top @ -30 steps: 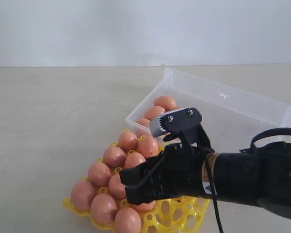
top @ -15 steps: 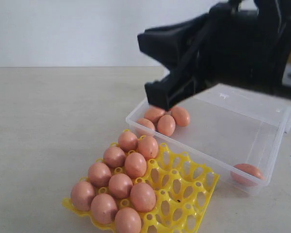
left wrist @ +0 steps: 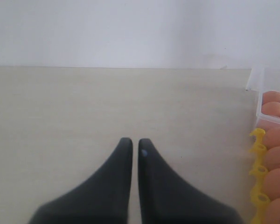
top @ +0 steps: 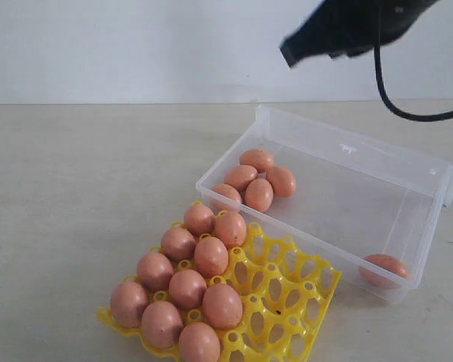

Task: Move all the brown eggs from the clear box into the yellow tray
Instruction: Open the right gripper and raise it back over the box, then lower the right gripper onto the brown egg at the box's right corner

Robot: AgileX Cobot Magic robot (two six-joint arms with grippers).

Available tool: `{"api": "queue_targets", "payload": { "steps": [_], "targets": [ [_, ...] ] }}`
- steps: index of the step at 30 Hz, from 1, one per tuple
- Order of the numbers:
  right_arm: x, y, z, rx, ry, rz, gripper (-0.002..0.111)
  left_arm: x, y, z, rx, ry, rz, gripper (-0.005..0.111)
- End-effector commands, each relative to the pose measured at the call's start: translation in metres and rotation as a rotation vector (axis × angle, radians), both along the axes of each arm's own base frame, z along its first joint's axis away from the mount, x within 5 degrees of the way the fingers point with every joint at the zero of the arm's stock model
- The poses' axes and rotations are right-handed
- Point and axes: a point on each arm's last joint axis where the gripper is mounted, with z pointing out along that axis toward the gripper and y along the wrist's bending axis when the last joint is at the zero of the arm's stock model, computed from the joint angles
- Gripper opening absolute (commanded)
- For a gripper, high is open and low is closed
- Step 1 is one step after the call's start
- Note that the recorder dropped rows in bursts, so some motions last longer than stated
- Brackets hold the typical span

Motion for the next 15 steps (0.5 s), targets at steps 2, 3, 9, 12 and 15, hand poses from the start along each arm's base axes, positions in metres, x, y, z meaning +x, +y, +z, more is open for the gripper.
{"api": "queue_targets", "payload": {
  "steps": [2,3,9,12,15],
  "targets": [
    [0.013,-0.019,-0.044,-0.161,0.479,0.098,0.000,0.000,0.000,-0.001,0.002,-0.003,-0.005,0.004],
    [0.014,-0.018,-0.051,-0.148,0.512,0.132,0.000,0.000,0.000,-0.001,0.002,-0.003,-0.005,0.004],
    [0.016,-0.015,-0.068,-0.165,0.580,0.246,0.000,0.000,0.000,-0.001,0.002,-0.006,-0.004,0.004],
    [0.017,-0.020,-0.075,-0.229,0.597,0.258,0.009,0.000,0.000,-0.001,0.002,-0.003,-0.005,0.004],
    [0.013,-0.024,-0.094,-0.281,0.663,0.293,0.033,0.000,0.000,-0.001,0.002,-0.003,-0.005,0.004]
  ]
}}
